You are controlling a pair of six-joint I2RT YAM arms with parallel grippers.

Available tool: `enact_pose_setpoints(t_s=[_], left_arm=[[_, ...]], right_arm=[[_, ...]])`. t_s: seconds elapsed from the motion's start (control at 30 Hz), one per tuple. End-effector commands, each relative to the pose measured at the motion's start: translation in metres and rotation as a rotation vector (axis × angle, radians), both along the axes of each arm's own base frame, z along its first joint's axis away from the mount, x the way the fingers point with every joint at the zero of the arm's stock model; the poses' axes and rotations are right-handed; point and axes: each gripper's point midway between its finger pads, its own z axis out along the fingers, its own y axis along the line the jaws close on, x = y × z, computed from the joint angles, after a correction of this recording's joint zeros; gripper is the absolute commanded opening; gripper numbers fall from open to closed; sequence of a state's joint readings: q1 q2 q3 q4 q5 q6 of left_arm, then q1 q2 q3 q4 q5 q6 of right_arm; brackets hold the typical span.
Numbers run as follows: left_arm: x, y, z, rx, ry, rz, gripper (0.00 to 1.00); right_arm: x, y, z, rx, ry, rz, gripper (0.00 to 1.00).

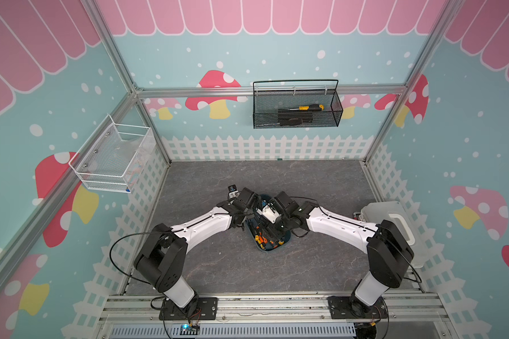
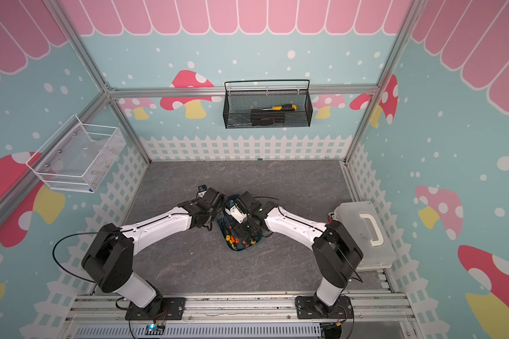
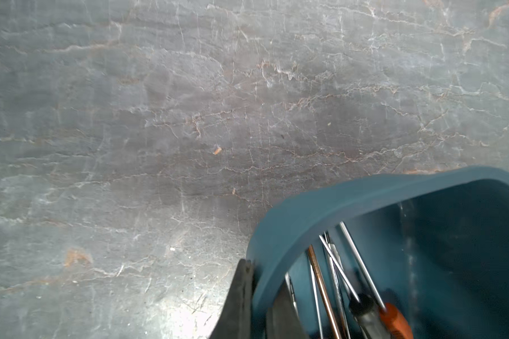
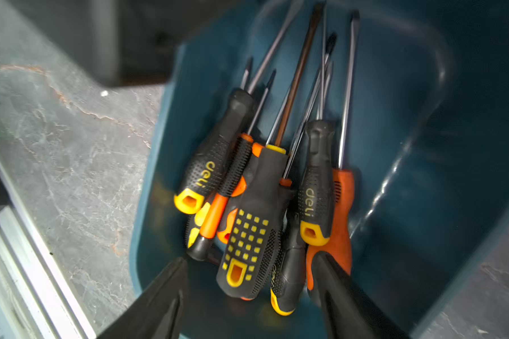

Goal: Take out the screwdriver from the storage box
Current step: Pick up the screwdriver from the storage box.

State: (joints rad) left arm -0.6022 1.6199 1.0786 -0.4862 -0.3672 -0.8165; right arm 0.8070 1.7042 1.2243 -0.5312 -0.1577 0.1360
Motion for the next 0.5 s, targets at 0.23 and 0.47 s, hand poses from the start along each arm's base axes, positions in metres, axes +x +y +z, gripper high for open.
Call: enact_pose_setpoints(t_s=[0.23, 0.47], left_arm=[[0.012, -0.001, 0.034, -0.043, -0.105, 0.014, 0.0], [0.008, -0.001, 0.031, -0.052, -0.098, 0.014, 0.0]], right_arm=[[0.007, 0.008, -0.025, -0.058, 0.041, -0.026, 0.56], [0.008, 0.012, -0.037, -0.074, 0.062, -0.023, 0.42]])
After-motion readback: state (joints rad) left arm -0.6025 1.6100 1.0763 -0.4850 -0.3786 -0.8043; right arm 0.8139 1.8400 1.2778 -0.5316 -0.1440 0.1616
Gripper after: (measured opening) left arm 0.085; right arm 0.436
